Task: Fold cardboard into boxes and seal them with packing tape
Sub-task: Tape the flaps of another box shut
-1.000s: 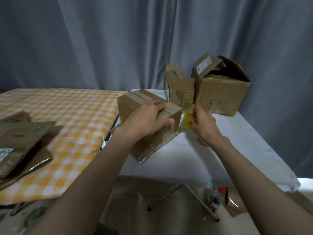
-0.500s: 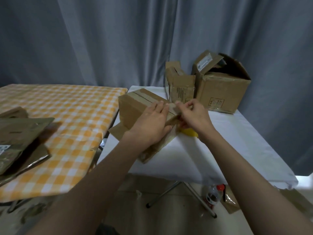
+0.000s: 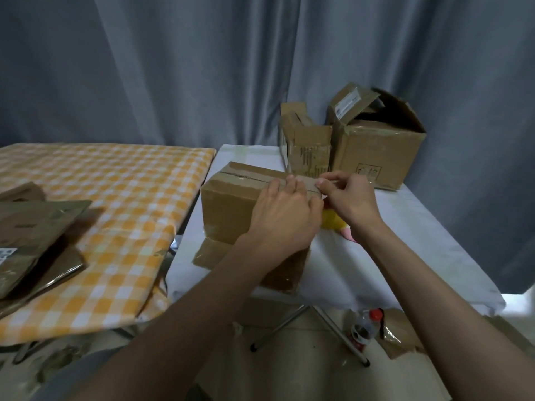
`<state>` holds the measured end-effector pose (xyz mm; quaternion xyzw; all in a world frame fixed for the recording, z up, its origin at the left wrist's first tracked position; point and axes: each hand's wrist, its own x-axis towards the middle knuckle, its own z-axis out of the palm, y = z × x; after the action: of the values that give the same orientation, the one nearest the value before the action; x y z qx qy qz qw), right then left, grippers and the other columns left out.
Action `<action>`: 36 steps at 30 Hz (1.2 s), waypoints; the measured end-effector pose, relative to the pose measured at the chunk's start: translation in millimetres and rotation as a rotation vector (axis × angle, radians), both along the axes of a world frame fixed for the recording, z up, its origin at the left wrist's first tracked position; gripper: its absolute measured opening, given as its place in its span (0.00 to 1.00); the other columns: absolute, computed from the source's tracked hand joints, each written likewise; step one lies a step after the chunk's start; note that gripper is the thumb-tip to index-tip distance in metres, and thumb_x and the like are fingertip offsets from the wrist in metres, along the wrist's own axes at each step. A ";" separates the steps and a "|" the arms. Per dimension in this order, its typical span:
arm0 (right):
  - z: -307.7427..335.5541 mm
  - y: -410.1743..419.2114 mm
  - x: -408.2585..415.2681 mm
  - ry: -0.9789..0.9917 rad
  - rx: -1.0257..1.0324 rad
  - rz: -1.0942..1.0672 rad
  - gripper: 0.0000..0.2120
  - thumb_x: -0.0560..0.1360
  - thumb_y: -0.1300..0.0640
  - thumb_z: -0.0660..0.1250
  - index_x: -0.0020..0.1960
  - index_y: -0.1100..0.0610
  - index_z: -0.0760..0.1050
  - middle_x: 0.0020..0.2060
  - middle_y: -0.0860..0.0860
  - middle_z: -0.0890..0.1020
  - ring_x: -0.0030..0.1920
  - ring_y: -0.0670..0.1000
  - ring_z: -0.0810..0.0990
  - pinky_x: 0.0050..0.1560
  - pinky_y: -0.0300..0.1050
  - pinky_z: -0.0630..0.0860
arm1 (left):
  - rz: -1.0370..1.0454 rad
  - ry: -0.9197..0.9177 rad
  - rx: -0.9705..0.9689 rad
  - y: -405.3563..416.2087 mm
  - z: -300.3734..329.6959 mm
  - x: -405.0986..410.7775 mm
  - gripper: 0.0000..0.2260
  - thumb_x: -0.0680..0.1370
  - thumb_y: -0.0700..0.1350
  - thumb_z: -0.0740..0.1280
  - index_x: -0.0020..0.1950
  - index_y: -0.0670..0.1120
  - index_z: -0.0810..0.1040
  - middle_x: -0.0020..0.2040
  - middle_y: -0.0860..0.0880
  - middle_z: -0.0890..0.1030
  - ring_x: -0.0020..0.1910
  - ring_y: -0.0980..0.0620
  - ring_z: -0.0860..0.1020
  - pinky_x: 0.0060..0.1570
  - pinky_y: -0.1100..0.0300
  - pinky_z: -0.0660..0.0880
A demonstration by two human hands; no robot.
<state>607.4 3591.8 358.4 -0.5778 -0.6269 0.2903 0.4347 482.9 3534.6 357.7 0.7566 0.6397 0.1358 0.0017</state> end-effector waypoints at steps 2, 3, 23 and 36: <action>-6.3 -6.8 -4.0 -0.186 0.054 0.031 0.15 0.81 0.54 0.65 0.64 0.59 0.80 0.62 0.55 0.80 0.60 0.54 0.79 0.65 0.51 0.74 | -0.043 -0.017 0.001 -1.3 -8.0 -7.0 0.24 0.84 0.49 0.45 0.77 0.42 0.63 0.79 0.42 0.60 0.78 0.44 0.57 0.75 0.46 0.55; -10.7 -10.8 -6.7 -0.298 0.096 0.064 0.16 0.82 0.54 0.63 0.66 0.61 0.78 0.67 0.56 0.76 0.66 0.56 0.75 0.69 0.51 0.68 | -0.043 -0.030 0.009 -3.0 -12.4 -10.1 0.24 0.84 0.49 0.46 0.78 0.43 0.60 0.80 0.44 0.59 0.79 0.45 0.56 0.76 0.47 0.55; -30.0 -17.1 -17.6 0.023 -0.119 0.146 0.26 0.86 0.49 0.51 0.82 0.51 0.50 0.81 0.46 0.52 0.80 0.50 0.52 0.70 0.39 0.50 | 0.351 -0.219 -0.007 7.6 7.4 -110.5 0.15 0.84 0.51 0.56 0.61 0.43 0.74 0.50 0.45 0.79 0.42 0.49 0.71 0.38 0.55 0.63; -33.1 -21.5 -22.6 0.052 -0.204 0.043 0.25 0.86 0.49 0.52 0.80 0.55 0.57 0.79 0.51 0.62 0.78 0.54 0.60 0.75 0.49 0.57 | 0.369 -0.686 -0.067 0.0 -17.1 -117.9 0.18 0.82 0.54 0.62 0.65 0.45 0.75 0.57 0.49 0.77 0.53 0.49 0.73 0.45 0.58 0.68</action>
<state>584.8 3570.3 325.3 -0.5978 -0.5947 0.3767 0.3835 365.0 3534.6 340.5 0.5390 0.7313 0.3578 0.2159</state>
